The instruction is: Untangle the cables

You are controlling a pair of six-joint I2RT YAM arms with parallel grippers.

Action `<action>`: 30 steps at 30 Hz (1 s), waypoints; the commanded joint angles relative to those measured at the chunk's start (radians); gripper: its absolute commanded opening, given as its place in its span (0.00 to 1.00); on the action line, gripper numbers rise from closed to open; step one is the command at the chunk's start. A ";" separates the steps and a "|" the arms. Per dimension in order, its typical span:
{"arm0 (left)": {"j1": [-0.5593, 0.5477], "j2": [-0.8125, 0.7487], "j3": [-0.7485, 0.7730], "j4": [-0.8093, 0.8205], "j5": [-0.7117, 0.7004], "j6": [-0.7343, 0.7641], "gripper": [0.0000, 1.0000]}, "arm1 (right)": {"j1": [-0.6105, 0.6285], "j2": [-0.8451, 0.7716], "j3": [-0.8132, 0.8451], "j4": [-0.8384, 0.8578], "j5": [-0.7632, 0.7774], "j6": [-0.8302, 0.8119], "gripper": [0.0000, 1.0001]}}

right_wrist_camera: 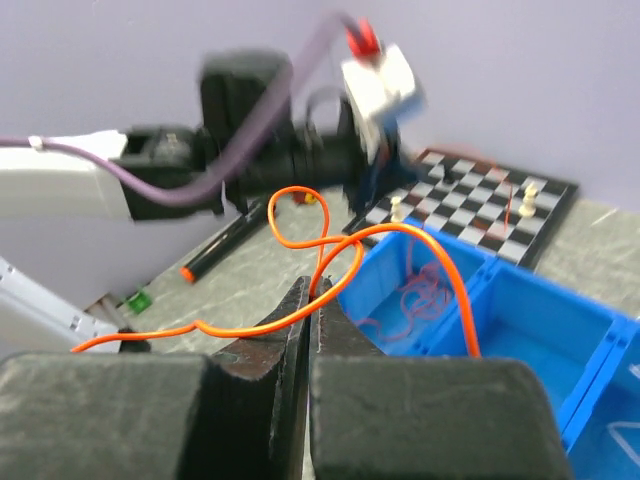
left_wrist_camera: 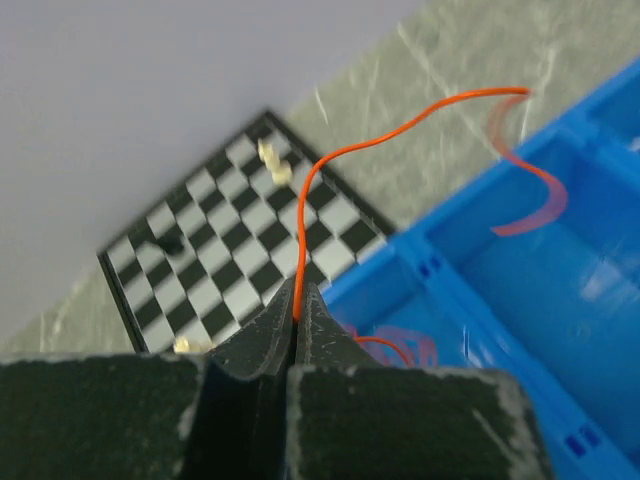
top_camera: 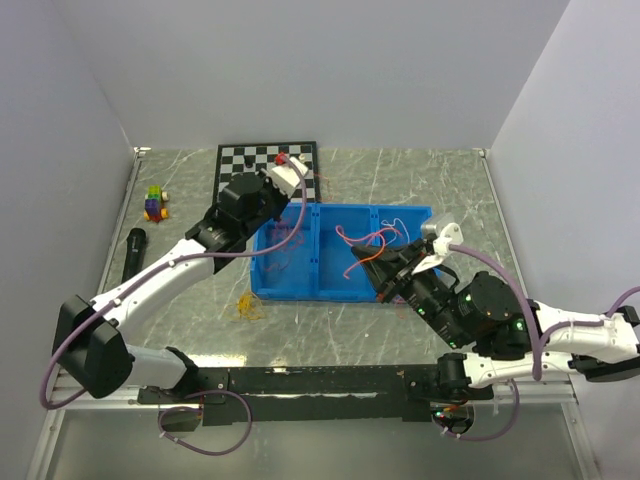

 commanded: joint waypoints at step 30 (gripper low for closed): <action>0.065 0.064 0.224 -0.626 0.063 -0.225 0.66 | -0.068 0.178 0.213 0.273 0.079 -0.256 0.00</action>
